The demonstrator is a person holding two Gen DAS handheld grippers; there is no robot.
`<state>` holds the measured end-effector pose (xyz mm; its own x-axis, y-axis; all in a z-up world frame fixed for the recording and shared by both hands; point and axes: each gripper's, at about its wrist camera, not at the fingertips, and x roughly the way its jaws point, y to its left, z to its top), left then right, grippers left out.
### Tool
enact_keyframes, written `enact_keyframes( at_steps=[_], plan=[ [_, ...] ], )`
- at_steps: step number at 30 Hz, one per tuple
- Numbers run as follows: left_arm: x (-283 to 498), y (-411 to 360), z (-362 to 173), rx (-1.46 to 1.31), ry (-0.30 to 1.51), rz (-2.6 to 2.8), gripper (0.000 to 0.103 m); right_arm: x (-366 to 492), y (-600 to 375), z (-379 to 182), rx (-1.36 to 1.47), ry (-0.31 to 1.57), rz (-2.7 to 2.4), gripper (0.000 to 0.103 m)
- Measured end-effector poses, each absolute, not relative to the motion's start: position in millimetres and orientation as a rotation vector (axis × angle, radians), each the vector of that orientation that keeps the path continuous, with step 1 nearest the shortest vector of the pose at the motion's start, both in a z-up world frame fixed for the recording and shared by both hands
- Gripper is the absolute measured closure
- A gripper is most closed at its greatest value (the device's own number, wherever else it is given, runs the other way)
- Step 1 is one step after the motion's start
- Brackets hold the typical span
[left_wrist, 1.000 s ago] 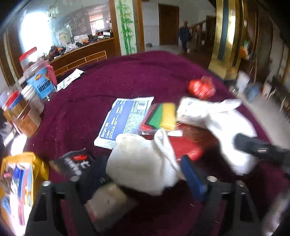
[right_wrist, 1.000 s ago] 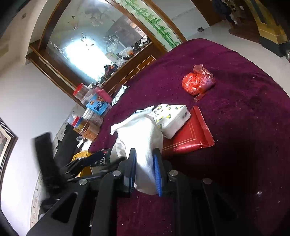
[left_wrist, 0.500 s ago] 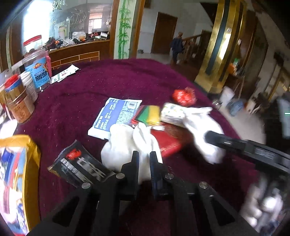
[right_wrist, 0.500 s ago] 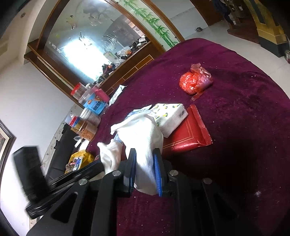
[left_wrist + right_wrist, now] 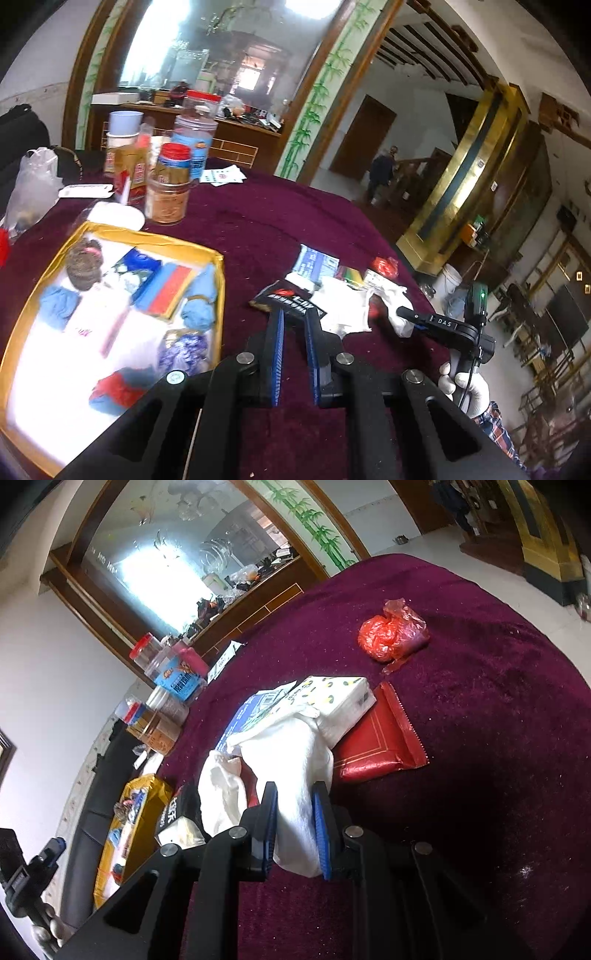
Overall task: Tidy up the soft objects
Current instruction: 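Grasp another white cloth with the left tool and lift it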
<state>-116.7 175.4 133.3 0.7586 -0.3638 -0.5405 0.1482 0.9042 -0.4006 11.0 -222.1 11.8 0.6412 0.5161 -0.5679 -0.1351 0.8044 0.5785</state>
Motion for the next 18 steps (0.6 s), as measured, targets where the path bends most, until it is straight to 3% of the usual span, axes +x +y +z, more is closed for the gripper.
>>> enact_keyframes(
  at_steps=[5,6,7,9,13,18],
  plan=[
    [-102.5,141.2,114.1,-0.328,0.735,-0.378,0.089,9.9,-220.4,8.9,0.521,0.808,0.375,0.084],
    [-99.3,132.4,111.0,-0.318,0.754,-0.393,0.072,9.8,-221.0,8.7,0.523,0.808,0.371,0.084],
    [-94.2,119.9,108.4,-0.307,0.773,-0.405,0.041,9.7,-221.3,8.8,0.523,0.808,0.369,0.084],
    [-78.4,95.4,105.5,-0.286,0.777,-0.408,0.019,10.0,-222.9,7.8,0.528,0.812,0.367,0.084],
    [-38.7,48.7,105.0,-0.174,0.748,-0.385,0.010,9.7,-225.5,7.5,0.543,0.811,0.380,0.084],
    [7.3,-21.7,72.7,0.218,0.772,-0.314,0.009,11.0,-229.9,6.0,0.579,0.814,0.407,0.084]
  ],
)
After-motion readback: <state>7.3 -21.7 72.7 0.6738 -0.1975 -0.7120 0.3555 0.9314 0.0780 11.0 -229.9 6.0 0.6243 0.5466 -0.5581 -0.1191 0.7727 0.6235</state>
